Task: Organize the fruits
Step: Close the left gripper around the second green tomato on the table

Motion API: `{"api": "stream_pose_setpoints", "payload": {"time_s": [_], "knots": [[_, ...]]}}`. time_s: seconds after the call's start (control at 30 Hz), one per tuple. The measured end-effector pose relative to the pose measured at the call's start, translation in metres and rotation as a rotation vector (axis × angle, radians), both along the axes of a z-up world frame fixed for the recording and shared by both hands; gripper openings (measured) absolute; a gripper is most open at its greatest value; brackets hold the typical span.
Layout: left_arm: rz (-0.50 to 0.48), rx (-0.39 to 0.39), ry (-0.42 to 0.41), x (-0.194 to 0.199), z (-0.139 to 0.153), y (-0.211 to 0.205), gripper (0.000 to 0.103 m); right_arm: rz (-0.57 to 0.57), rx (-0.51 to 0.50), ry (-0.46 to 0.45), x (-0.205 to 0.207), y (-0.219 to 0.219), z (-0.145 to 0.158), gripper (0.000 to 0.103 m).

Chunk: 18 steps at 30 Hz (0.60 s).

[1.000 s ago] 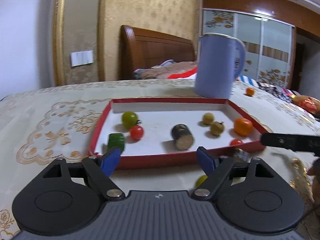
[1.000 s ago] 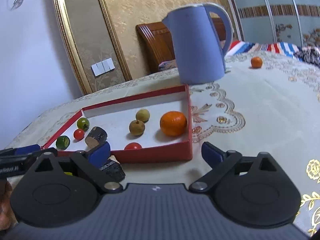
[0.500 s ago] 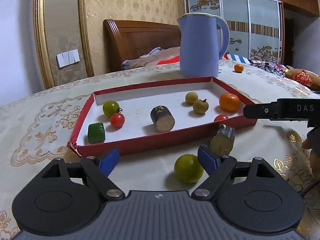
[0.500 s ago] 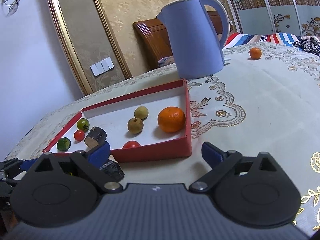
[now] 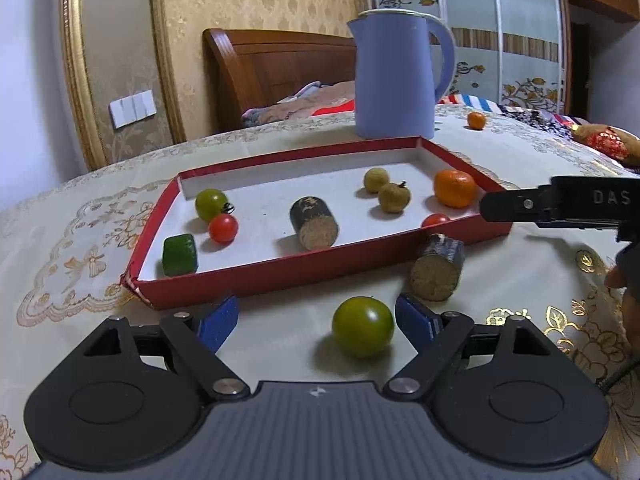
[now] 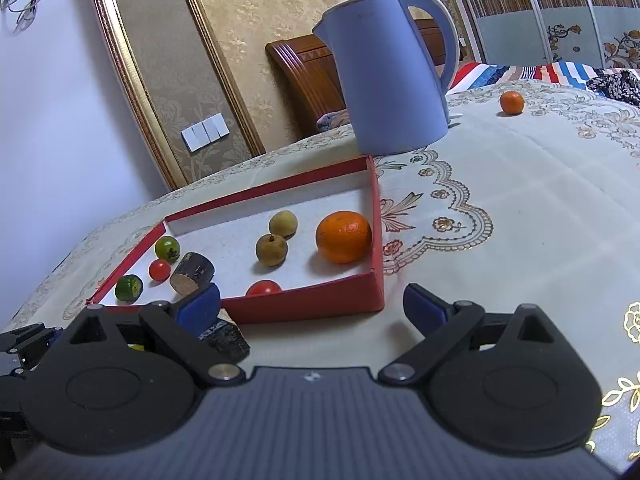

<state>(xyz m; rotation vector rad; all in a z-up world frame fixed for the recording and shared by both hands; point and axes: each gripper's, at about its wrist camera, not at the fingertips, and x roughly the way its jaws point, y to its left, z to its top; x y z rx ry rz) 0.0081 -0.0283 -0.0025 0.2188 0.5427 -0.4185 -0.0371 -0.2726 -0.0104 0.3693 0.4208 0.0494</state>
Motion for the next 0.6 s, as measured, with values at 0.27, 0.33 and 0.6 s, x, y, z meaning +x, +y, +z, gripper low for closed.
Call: {"api": "stream_pose_setpoints", "payload": {"time_s": [0.27,0.33,0.6], "knots": [[0.019,-0.042,0.012,0.0012,0.0011,0.0072,0.048,0.001,-0.007,0.000,-0.0006,0.0015,0.0005,0.098],[0.018,-0.025,0.041,0.0049,-0.0017,0.0051,0.031,0.001,-0.008,0.004,0.0000,0.0013,0.0005,0.098],[0.015,-0.029,0.042,0.0053,-0.0019,0.0073,0.032,-0.002,-0.019,0.000,-0.0004,0.0026,0.0011,0.098]]}}
